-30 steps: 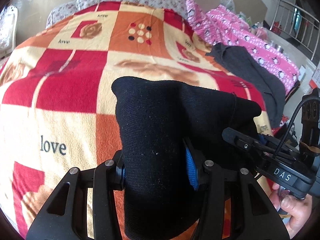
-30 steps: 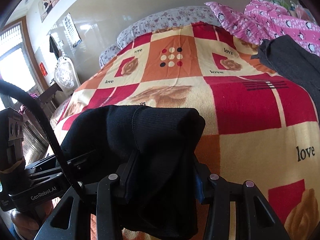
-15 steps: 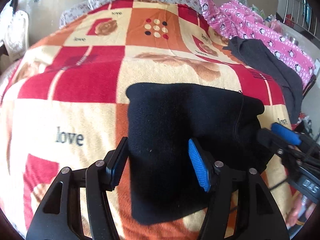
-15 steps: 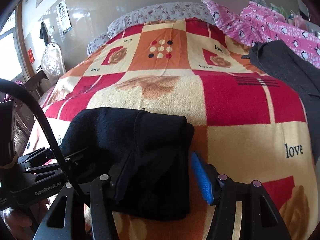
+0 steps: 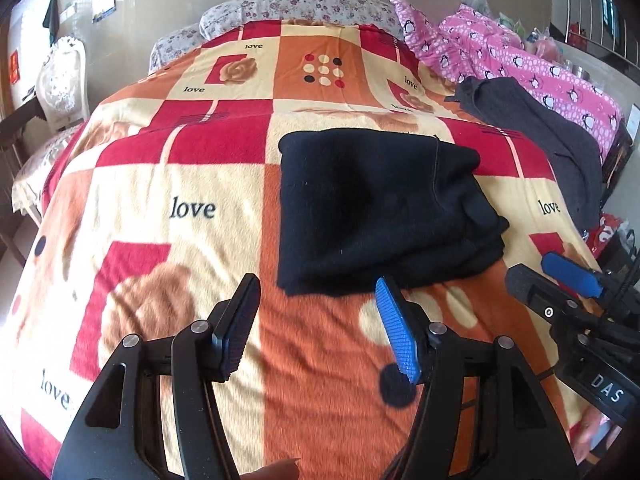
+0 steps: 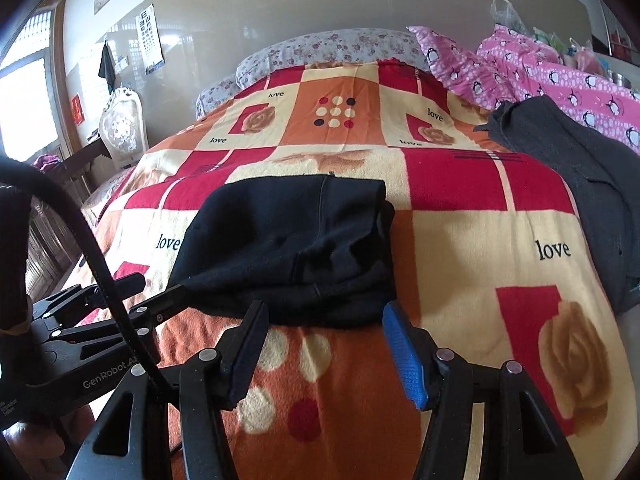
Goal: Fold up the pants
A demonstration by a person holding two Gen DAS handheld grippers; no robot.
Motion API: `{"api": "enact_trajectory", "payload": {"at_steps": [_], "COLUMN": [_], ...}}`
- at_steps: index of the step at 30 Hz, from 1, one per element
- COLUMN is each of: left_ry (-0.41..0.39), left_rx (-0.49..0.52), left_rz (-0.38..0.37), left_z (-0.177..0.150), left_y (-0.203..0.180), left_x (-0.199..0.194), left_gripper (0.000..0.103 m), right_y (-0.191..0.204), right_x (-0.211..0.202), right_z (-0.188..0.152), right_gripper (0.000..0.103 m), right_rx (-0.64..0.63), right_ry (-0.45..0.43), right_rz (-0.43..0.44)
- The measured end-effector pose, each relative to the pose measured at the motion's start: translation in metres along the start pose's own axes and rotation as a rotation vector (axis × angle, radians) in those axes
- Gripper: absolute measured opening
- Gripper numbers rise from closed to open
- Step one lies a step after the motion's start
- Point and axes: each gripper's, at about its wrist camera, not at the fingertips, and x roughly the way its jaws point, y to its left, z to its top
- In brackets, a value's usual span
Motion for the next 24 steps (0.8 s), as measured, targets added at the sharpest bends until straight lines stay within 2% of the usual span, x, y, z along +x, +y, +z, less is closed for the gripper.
{"api": "enact_trajectory", "payload": {"at_steps": [11, 24], "left_ry": [-0.004, -0.022], "left_rx": [-0.006, 0.013], "left_rz": [-0.010, -0.003], "left_z": [-0.022, -0.026], "left_y": [-0.006, -0.010], "left_x": [-0.024, -0.035], "left_gripper": [0.061, 0.061], "right_y": [0.004, 0.007], "right_x": [-0.012, -0.016], "right_z": [-0.018, -0.023], "right_gripper": [0.057, 0.057], "right_rx": [0.018, 0.022], "right_ry": [0.016, 0.029], "right_rz": [0.020, 0.026]}}
